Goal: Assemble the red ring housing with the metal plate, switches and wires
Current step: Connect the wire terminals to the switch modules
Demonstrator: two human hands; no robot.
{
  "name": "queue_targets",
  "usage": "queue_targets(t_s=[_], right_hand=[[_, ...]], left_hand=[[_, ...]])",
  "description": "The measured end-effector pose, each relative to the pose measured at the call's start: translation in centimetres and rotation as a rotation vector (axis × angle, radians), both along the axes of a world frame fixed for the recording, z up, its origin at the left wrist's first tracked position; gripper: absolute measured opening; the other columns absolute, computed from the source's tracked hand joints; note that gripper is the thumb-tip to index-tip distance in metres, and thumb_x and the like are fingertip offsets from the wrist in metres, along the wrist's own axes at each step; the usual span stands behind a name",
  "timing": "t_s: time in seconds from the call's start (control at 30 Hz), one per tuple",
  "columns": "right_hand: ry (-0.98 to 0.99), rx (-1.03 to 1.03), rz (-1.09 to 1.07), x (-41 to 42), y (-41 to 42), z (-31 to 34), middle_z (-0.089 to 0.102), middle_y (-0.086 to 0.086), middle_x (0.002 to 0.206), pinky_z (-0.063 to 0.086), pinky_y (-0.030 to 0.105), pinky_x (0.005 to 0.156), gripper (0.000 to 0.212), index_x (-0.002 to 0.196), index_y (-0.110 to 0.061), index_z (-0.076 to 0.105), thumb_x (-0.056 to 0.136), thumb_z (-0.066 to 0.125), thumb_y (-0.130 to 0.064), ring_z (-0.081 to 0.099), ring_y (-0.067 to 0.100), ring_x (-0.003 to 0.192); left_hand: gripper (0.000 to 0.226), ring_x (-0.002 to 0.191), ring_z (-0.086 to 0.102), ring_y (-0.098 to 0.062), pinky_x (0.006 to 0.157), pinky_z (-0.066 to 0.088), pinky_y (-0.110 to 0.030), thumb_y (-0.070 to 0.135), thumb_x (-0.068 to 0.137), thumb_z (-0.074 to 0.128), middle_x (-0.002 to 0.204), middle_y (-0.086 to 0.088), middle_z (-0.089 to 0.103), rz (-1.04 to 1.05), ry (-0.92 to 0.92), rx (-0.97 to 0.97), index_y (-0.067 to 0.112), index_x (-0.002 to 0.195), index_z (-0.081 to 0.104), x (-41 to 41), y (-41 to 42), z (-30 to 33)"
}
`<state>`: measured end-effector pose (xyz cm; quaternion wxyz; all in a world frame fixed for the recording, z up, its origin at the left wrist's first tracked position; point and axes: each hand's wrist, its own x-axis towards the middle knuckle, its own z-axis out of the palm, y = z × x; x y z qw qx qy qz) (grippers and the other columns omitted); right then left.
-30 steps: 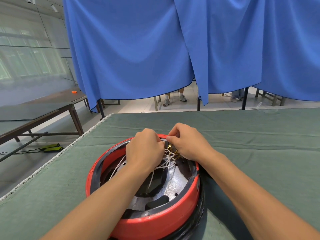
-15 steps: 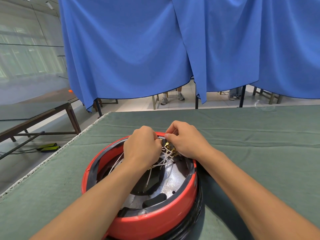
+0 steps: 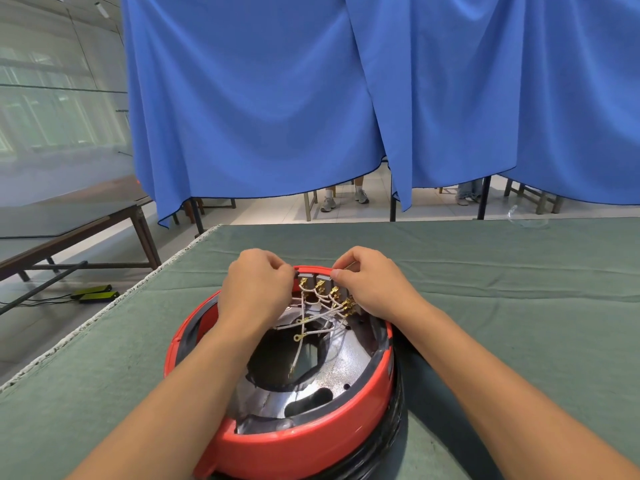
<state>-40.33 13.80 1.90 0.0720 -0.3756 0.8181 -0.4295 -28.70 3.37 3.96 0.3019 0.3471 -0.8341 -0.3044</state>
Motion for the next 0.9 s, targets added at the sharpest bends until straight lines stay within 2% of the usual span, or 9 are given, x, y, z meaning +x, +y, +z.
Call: queue_targets(t_s=[0.1, 0.23, 0.43, 0.53, 0.63, 0.67, 0.73, 0.8, 0.9], right_hand=[[-0.008, 0.002, 0.004, 0.0, 0.0, 0.0, 0.062, -0.012, 0.086, 0.051, 0.039, 0.082, 0.005, 0.089, -0.028, 0.057, 0.092, 0.056, -0.032, 0.06, 0.015, 0.089], [-0.006, 0.007, 0.004, 0.0, 0.0, 0.0, 0.062, -0.011, 0.088, 0.051, 0.037, 0.081, 0.005, 0.09, -0.028, 0.057, 0.092, 0.056, -0.033, 0.06, 0.014, 0.089], [0.036, 0.028, 0.013, 0.1, 0.1, 0.0, 0.064, -0.008, 0.093, 0.05, 0.039, 0.084, 0.006, 0.091, -0.027, 0.058, 0.093, 0.055, -0.033, 0.059, 0.016, 0.092], [0.074, 0.046, 0.021, 0.2, 0.1, 0.2, 0.064, -0.006, 0.095, 0.05, 0.039, 0.084, 0.007, 0.092, -0.027, 0.058, 0.093, 0.055, -0.033, 0.059, 0.017, 0.092], [0.05, 0.031, 0.019, 0.2, 0.2, 0.2, 0.065, -0.006, 0.092, 0.051, 0.039, 0.082, 0.007, 0.089, -0.027, 0.059, 0.092, 0.056, -0.032, 0.06, 0.018, 0.091], [0.04, 0.023, 0.015, 0.3, 0.2, 0.2, 0.065, -0.006, 0.091, 0.051, 0.039, 0.083, 0.006, 0.088, -0.028, 0.059, 0.092, 0.056, -0.032, 0.061, 0.018, 0.09], [0.019, 0.01, 0.003, 0.3, 0.2, 0.2, 0.065, -0.008, 0.089, 0.051, 0.04, 0.083, 0.006, 0.087, -0.028, 0.059, 0.092, 0.057, -0.032, 0.061, 0.017, 0.089], [-0.008, -0.011, -0.005, 0.3, 0.1, 0.1, 0.066, -0.008, 0.088, 0.052, 0.042, 0.083, 0.006, 0.086, -0.028, 0.06, 0.091, 0.058, -0.032, 0.061, 0.017, 0.088], [-0.029, -0.028, -0.011, 0.3, 0.1, 0.1, 0.067, -0.007, 0.087, 0.052, 0.042, 0.083, 0.007, 0.082, -0.029, 0.06, 0.089, 0.06, -0.031, 0.062, 0.017, 0.087]], left_hand=[[0.024, 0.053, 0.053, -0.026, 0.064, 0.055, -0.047, 0.015, 0.084, 0.054, 0.065, -0.019, 0.067, 0.0, -0.076, 0.074, -0.001, 0.073, 0.067, 0.2, -0.3, -0.3], [0.026, 0.041, 0.051, -0.013, 0.051, 0.044, -0.026, 0.022, 0.089, 0.059, 0.054, -0.001, 0.064, -0.086, -0.169, 0.133, 0.013, 0.065, 0.066, -0.1, -0.1, -0.6], [0.034, 0.028, 0.048, -0.003, 0.032, 0.033, -0.013, 0.011, 0.092, 0.057, 0.045, 0.002, 0.059, -0.105, -0.092, 0.16, 0.011, 0.059, 0.062, -0.6, -0.3, -0.7], [0.04, 0.03, 0.049, -0.006, 0.034, 0.036, -0.016, 0.01, 0.091, 0.057, 0.035, 0.006, 0.053, -0.095, -0.088, 0.128, 0.011, 0.051, 0.061, -0.8, -0.3, -0.6], [0.036, 0.032, 0.05, -0.008, 0.034, 0.038, -0.017, 0.01, 0.09, 0.055, 0.047, -0.001, 0.06, -0.091, -0.103, 0.11, 0.01, 0.055, 0.062, -0.8, -0.3, -0.6], [0.033, 0.038, 0.054, -0.012, 0.038, 0.043, -0.021, 0.012, 0.09, 0.055, 0.054, -0.005, 0.064, -0.086, -0.132, 0.089, 0.01, 0.059, 0.064, -0.8, -0.3, -0.6], [0.025, 0.06, 0.063, -0.022, 0.056, 0.053, -0.033, 0.017, 0.089, 0.053, 0.067, -0.008, 0.069, -0.031, -0.205, -0.026, 0.011, 0.07, 0.068, -0.6, -0.1, -0.5], [0.019, 0.072, 0.061, -0.021, 0.061, 0.047, -0.033, 0.022, 0.087, 0.054, 0.074, 0.0, 0.068, 0.059, -0.183, -0.18, 0.017, 0.077, 0.069, -0.2, 0.3, -0.2], [0.012, 0.075, 0.056, -0.015, 0.061, 0.036, -0.027, 0.027, 0.085, 0.056, 0.08, 0.008, 0.066, 0.076, -0.109, -0.346, 0.027, 0.083, 0.069, 0.4, 1.4, 0.4]])
